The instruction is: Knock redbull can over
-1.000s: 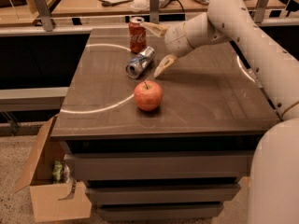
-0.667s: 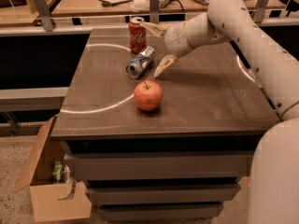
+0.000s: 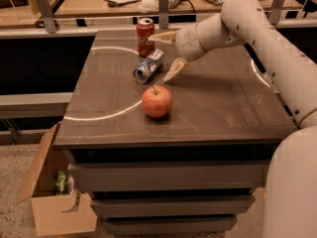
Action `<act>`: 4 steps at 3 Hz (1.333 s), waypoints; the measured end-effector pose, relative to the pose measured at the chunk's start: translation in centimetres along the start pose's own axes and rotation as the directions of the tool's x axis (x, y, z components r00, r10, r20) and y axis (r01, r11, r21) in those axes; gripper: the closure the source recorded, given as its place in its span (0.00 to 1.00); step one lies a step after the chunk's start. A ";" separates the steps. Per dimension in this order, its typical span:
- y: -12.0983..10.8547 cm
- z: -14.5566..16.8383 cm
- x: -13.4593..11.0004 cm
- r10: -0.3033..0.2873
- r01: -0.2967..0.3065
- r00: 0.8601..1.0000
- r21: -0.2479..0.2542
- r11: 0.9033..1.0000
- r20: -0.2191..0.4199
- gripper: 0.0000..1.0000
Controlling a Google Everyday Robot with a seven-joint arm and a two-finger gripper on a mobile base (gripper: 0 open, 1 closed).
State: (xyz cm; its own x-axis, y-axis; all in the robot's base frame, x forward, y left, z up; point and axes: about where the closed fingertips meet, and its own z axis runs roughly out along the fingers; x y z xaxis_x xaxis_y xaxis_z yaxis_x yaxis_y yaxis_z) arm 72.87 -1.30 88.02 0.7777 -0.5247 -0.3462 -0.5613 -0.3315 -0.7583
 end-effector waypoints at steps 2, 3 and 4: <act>-2.3 -2.0 -1.3 -0.066 0.068 0.998 0.105 0.992 -0.019 0.72; -6.9 -7.3 -4.4 -0.191 0.209 0.977 0.286 0.935 -0.090 0.95; -9.3 -11.3 -6.1 -0.229 0.277 0.958 0.356 0.893 -0.172 1.00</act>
Offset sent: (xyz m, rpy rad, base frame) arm -0.0252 -0.0182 0.1495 0.2336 -0.4953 -0.0606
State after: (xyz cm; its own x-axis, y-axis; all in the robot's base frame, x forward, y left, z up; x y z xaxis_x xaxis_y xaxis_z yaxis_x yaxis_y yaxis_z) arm 70.12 -3.88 103.39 0.8248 -0.5620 -0.0630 -0.1847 -0.1625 -0.9693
